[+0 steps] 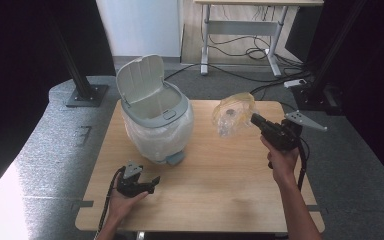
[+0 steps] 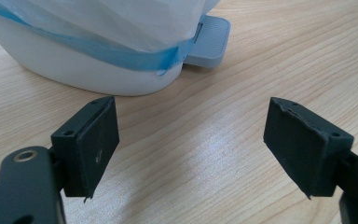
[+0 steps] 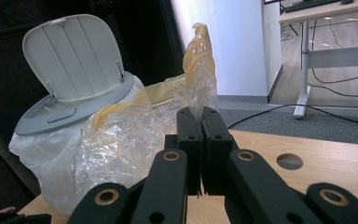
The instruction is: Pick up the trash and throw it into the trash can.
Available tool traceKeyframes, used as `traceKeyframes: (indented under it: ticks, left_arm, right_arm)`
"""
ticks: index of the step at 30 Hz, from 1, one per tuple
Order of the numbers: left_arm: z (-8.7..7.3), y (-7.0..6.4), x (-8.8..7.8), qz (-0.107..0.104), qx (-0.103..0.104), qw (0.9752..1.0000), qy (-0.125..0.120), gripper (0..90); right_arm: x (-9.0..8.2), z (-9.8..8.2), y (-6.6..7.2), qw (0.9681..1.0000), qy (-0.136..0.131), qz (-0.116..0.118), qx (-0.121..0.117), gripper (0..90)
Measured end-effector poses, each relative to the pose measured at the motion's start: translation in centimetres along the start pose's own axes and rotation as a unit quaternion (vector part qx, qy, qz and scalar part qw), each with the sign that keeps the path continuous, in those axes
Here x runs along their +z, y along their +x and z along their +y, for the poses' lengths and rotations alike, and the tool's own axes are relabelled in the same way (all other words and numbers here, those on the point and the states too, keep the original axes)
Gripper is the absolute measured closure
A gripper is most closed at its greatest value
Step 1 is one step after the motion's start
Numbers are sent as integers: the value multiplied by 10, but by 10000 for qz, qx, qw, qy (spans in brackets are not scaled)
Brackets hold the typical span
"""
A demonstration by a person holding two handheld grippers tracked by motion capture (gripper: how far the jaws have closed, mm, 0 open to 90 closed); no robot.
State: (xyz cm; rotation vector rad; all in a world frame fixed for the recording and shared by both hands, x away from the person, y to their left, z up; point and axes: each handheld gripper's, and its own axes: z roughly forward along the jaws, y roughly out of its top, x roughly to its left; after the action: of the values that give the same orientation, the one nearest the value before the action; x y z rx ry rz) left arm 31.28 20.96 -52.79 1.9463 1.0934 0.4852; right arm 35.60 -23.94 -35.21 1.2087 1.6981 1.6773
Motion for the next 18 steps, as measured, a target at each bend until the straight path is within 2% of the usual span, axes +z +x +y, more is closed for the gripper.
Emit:
traceKeyframes:
  ticks: [18]
  left_arm:
    - [0,1,0,13,4,10000,21,180]
  right_arm:
    - [13,21,19,9997,-146,135,-118,878]
